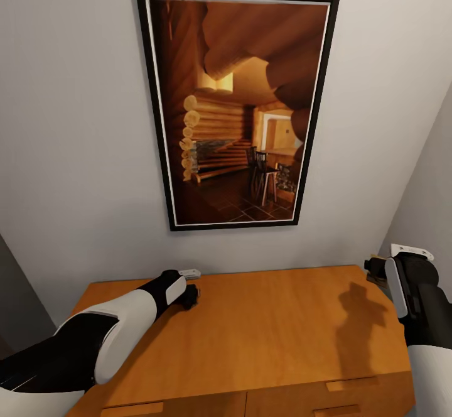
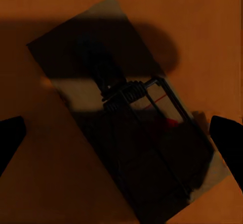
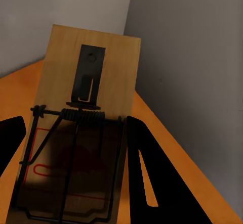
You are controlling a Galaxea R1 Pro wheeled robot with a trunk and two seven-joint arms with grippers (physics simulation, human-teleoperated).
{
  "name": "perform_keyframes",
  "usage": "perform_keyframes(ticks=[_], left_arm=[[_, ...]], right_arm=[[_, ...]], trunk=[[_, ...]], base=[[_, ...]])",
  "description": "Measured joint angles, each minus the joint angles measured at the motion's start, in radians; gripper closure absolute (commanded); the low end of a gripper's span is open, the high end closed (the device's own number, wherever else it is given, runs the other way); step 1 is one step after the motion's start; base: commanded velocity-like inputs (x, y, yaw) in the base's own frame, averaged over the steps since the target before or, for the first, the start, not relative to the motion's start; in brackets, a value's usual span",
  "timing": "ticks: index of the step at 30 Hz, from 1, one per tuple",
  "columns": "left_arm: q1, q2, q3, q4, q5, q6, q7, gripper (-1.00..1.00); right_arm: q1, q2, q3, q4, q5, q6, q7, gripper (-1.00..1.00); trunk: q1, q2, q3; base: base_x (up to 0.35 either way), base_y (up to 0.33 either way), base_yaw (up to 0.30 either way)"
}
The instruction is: Take the four mousetraps from the cabinet in the bathroom and place them on the bathroom floor. Make sure all four end up on the same floor surface, and ensure that at least two of them are either under or directly next to the same bathroom sink.
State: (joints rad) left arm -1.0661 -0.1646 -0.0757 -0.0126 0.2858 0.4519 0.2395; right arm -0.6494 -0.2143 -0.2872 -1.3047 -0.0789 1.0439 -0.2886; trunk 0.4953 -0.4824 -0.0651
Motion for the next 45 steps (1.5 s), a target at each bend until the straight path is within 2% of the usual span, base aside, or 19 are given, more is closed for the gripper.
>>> perform_keyframes(ticks=[15, 26, 30, 32, 35, 37, 39, 45], left_arm=[[-0.001, 0.002, 0.006, 0.0, 0.009, -0.004, -0.003, 1.0], [-0.001, 0.005, 0.027, -0.004, 0.019, -0.015, 0.003, 1.0], [-0.001, 0.008, 0.02, -0.054, 0.012, 0.004, 0.026, 1.0], [-0.001, 0.008, 0.02, -0.095, 0.012, 0.037, 0.034, 1.0], [-0.001, 0.009, 0.021, -0.202, 0.012, 0.135, 0.041, 1.0], [-0.001, 0.008, 0.022, -0.311, 0.017, 0.215, 0.043, 1.0], [0.0, 0.008, 0.021, -0.356, 0.015, 0.275, 0.044, 1.0], [0.0, 0.005, 0.02, -0.394, 0.01, 0.323, 0.046, 1.0]], right_arm=[[0.0, 0.001, 0.0, 0.0, 0.0, 0.0, 0.0, 1.0], [0.0, 0.001, 0.0, 0.001, 0.0, 0.0, 0.0, 1.0], [0.0, 0.001, 0.0, 0.001, 0.0, 0.0, 0.0, 1.0], [0.0, 0.001, 0.0, 0.001, 0.0, 0.0, 0.0, 1.0], [0.0, 0.001, 0.0, 0.002, 0.0, 0.0, 0.0, 1.0], [0.0, 0.001, 0.001, 0.002, 0.001, 0.0, 0.0, 1.0], [0.0, 0.002, 0.001, 0.002, 0.0, 0.0, 0.0, 1.0], [0.0, 0.003, 0.002, 0.002, 0.0, 0.0, 0.0, 1.0]], trunk=[[0.0, 0.0, 0.0], [0.0, 0.0, 0.0], [0.0, 0.0, 0.0], [0.0, 0.0, 0.0], [0.0, 0.0, 0.0], [0.0, 0.0, 0.0], [0.0, 0.001, 0.0], [0.0, 0.001, 0.0]], base=[[0.0, 0.0, 0.0], [0.0, 0.0, 0.0], [0.0, 0.0, 0.0], [0.0, 0.0, 0.0], [0.0, 0.0, 0.0], [0.0, 0.0, 0.0], [0.0, 0.0, 0.0], [0.0, 0.0, 0.0]])
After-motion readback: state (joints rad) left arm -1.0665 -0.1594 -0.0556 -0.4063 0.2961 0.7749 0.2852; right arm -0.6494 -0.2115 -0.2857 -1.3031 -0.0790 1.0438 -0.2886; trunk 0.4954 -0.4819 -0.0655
